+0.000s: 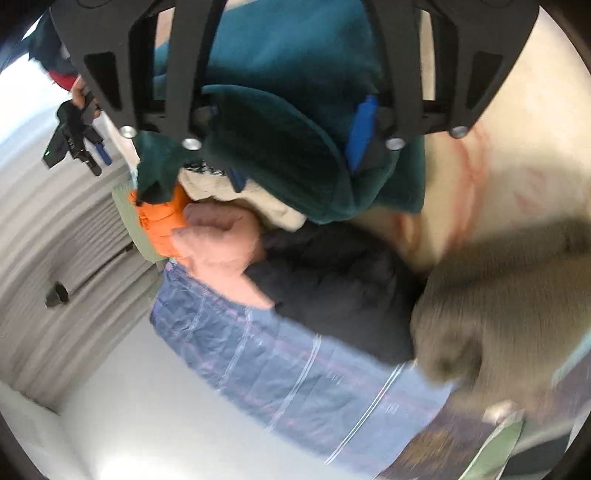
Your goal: Fold large clothes
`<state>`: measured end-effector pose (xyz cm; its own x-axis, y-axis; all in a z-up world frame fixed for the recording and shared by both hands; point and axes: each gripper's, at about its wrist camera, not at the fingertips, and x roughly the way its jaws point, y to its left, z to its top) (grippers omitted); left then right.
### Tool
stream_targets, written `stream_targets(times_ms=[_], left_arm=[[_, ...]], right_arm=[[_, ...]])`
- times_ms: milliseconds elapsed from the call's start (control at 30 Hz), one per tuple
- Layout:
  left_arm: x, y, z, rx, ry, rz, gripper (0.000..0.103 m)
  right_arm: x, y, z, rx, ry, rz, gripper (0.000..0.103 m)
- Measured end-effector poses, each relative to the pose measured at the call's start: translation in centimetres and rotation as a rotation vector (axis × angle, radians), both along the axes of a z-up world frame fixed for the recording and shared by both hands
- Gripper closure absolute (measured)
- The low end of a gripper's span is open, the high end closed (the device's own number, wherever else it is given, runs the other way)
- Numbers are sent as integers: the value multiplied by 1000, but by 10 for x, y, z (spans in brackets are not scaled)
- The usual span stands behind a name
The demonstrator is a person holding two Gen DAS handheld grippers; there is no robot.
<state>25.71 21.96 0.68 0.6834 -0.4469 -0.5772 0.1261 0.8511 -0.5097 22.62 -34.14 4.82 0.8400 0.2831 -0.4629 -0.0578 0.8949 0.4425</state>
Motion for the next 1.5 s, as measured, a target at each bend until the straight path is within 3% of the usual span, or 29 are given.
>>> stream_targets(times_ms=[67,100,200,400,633,833,867,933,1000,1033,1100,1200,1267,1333,1367,1433,1500], left_arm=[[-15,-4,22,107,-83,69,16],[-28,-7,38,206,-150,114,15],[-55,-15,57,323,-233,128,14],[-71,-45,34,476,-218,0,14],[-7,-52,-10,511,-100,-52,16],[64,-48,-38,423,-20,-112,17],[71,-50,-43,421,-12,-123,21],[83,-58,-55,428,0,-164,47],[86,-69,-62,447,-9,-198,90],[85,-72,-62,465,-26,-201,93],[75,-76,-55,515,-98,-155,96],[49,-57,-22,486,-236,-33,96],[40,-43,-8,484,-285,25,96],[49,-33,-15,488,-232,54,97],[62,-34,-33,517,-160,42,97],[78,-51,-70,671,-77,24,96],[87,-71,-106,813,-23,-18,96]], right_arm=[[-7,18,4,-88,9,54,20],[-12,21,4,-112,14,65,20],[-15,34,-2,-155,46,106,20],[5,40,-17,-269,80,156,16],[54,68,-22,-397,91,281,11],[103,80,-37,-416,122,366,11],[109,81,-41,-412,130,380,11],[117,85,-46,-389,137,419,13],[117,91,-47,-388,133,454,64],[116,92,-48,-415,136,399,88],[111,87,-42,-377,116,350,90],[93,66,-15,-332,36,207,92],[94,45,-3,-305,35,121,92],[112,33,-14,-279,109,96,92],[125,37,-30,-300,183,111,92],[145,58,-79,-451,325,117,89],[151,72,-116,-515,403,128,88]])
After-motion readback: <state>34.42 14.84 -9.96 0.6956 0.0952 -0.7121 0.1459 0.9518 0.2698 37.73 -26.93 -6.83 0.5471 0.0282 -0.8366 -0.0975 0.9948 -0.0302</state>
